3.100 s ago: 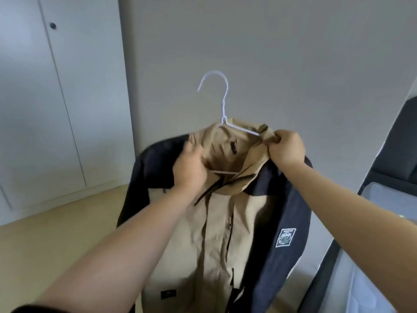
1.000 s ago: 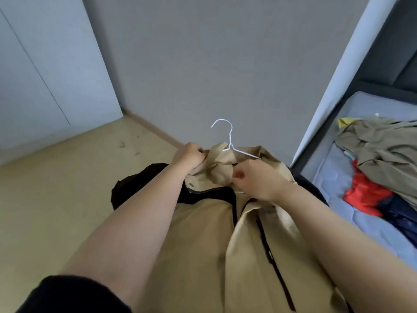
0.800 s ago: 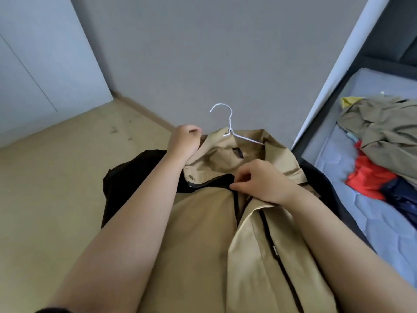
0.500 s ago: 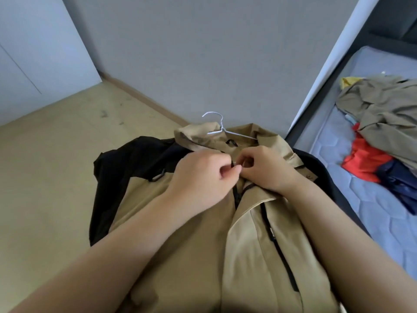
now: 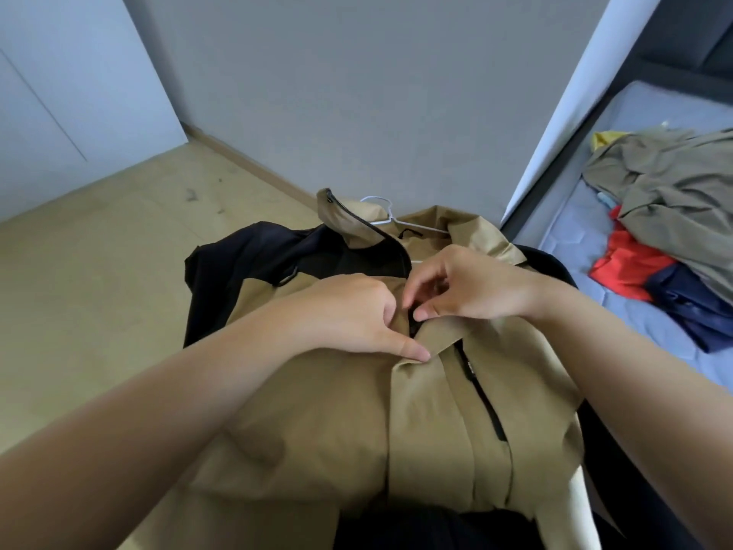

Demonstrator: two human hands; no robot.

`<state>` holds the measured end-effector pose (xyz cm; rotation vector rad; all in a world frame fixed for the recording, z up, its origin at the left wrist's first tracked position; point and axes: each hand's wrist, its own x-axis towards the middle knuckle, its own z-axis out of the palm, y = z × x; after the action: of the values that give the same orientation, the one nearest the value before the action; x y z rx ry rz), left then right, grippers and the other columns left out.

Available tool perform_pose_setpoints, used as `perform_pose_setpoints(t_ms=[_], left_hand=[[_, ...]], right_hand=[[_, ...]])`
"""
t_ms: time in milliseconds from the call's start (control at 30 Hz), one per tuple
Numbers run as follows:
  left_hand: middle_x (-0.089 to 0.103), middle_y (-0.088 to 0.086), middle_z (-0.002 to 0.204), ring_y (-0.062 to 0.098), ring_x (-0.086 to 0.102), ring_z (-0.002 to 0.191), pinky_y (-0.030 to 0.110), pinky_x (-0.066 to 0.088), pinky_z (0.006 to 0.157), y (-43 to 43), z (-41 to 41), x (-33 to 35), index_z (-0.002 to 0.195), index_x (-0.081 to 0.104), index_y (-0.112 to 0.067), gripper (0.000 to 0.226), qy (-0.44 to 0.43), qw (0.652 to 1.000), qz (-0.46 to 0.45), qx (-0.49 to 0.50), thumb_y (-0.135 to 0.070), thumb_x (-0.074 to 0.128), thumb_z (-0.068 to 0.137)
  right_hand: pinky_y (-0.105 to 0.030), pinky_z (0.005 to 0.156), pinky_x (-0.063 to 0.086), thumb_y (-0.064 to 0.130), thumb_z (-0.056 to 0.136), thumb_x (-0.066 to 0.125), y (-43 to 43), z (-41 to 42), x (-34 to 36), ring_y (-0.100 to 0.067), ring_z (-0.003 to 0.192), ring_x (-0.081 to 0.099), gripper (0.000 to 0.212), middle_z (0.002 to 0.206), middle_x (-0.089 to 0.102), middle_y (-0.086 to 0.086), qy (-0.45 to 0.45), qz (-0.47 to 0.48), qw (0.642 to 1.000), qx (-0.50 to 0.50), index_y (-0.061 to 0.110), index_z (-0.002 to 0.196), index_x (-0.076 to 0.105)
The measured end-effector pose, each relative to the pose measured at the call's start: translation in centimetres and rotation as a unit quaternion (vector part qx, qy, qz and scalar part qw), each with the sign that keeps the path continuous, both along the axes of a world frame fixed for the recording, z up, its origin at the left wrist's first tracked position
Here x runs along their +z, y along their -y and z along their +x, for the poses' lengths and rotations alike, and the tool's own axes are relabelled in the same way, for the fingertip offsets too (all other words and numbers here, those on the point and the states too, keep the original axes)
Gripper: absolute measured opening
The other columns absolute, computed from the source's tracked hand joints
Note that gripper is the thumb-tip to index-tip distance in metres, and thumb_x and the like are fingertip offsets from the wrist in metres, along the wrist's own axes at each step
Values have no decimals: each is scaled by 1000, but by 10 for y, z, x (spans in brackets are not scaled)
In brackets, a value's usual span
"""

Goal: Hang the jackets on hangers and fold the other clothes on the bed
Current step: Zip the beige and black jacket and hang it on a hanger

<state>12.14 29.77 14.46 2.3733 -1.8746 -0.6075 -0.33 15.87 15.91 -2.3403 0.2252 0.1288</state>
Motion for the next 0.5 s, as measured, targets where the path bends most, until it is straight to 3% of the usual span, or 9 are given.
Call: perform_pose_setpoints(t_ms=[100, 267, 400, 500], left_hand=[[56, -1, 64, 14, 53, 61, 29, 36, 51, -2, -6, 2, 64, 59, -15, 76, 29, 999, 35, -5, -89, 49, 54], [51, -6, 54, 12, 48, 53, 26, 30, 46, -4, -10, 6, 63, 60, -17, 72, 60, 995, 81, -14, -88, 49, 60], [48, -7, 51, 14, 47, 53, 26, 30, 47, -3, -13, 8, 58, 54, -18, 68, 73, 993, 87, -16, -86, 50, 63], [49, -6, 52, 14, 48, 53, 26, 32, 48, -1, -15, 9, 55, 53, -18, 67, 69, 993, 94, -14, -84, 52, 65]], right_hand=[[-22, 63, 43, 18, 75, 79, -7, -2, 7, -6, 65, 56, 17, 73, 66, 6, -50, -52, 996, 46, 21, 92, 75], [-35, 81, 47, 17, 72, 79, -22, -7, 10, -12, 86, 58, 24, 95, 63, -1, -58, -129, 985, 97, 23, 96, 76], [-31, 76, 47, 12, 72, 77, -28, -13, 6, -7, 79, 56, 13, 89, 63, 1, -8, -130, 990, 61, 18, 84, 76], [-27, 68, 45, 12, 72, 74, -31, -16, 6, -8, 75, 53, 10, 87, 60, 1, -3, -154, 984, 87, 19, 78, 70]])
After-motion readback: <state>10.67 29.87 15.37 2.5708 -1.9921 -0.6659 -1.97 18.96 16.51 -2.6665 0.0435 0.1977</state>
